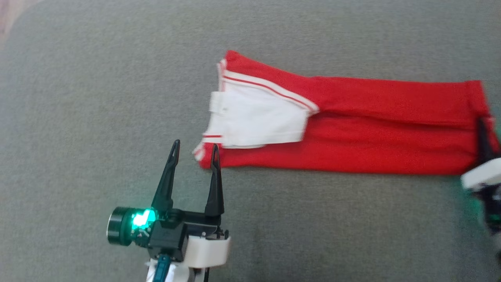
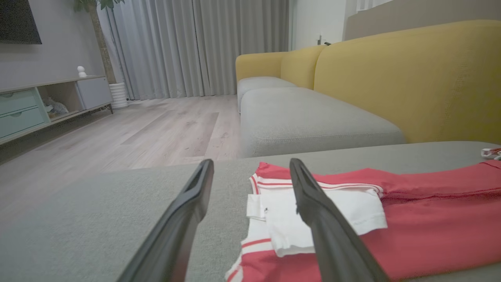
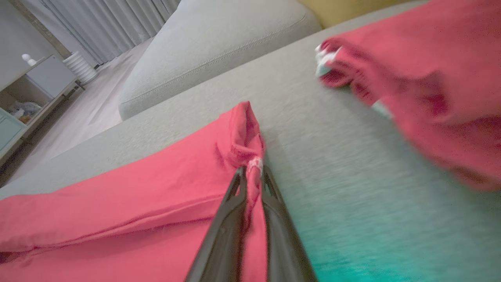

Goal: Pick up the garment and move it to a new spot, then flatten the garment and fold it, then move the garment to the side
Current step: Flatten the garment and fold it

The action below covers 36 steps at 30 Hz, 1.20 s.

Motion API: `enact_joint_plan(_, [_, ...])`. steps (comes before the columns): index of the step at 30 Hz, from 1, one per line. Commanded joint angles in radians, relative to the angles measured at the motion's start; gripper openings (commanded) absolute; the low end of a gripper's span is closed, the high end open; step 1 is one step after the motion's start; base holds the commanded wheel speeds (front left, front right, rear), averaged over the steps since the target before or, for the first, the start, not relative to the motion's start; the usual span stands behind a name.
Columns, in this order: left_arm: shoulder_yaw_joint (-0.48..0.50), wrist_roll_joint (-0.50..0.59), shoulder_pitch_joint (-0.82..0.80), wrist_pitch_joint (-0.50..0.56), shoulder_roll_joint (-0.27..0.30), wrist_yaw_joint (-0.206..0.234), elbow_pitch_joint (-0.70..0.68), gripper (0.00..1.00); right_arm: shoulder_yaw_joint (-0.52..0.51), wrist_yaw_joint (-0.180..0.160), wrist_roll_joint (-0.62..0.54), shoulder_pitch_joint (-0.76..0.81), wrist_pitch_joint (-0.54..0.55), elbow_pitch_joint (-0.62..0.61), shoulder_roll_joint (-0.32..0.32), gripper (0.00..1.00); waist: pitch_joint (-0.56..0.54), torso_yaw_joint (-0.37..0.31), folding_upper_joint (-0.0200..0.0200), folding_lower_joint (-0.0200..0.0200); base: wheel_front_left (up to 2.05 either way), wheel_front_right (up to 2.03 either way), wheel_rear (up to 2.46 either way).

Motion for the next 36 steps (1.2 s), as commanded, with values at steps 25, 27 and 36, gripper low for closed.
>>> enact_joint_plan(25, [0.130, 0.051, 0.034, -0.005, -0.079, -0.133, 0.029, 1.00, 0.094, 0.007, -0.136, -0.001, 0.368, -0.711, 0.225, 0.00, -0.019, -0.003, 0.0000, -0.0001, 0.00, 0.00, 0.00])
enact_joint_plan(27, [0.133, 0.055, 0.032, -0.005, -0.085, -0.138, 0.033, 1.00, 0.120, 0.007, -0.195, -0.012, 0.358, -0.667, 0.298, 0.00, -0.011, 0.009, 0.0000, -0.0001, 0.00, 0.00, 0.00])
enact_joint_plan(36, [0.124, 0.064, 0.013, -0.005, -0.102, -0.157, 0.049, 1.00, 0.192, 0.007, -0.285, -0.078, 0.252, -0.422, 0.377, 0.67, 0.015, 0.057, 0.0000, -0.0001, 0.00, 0.00, 0.00])
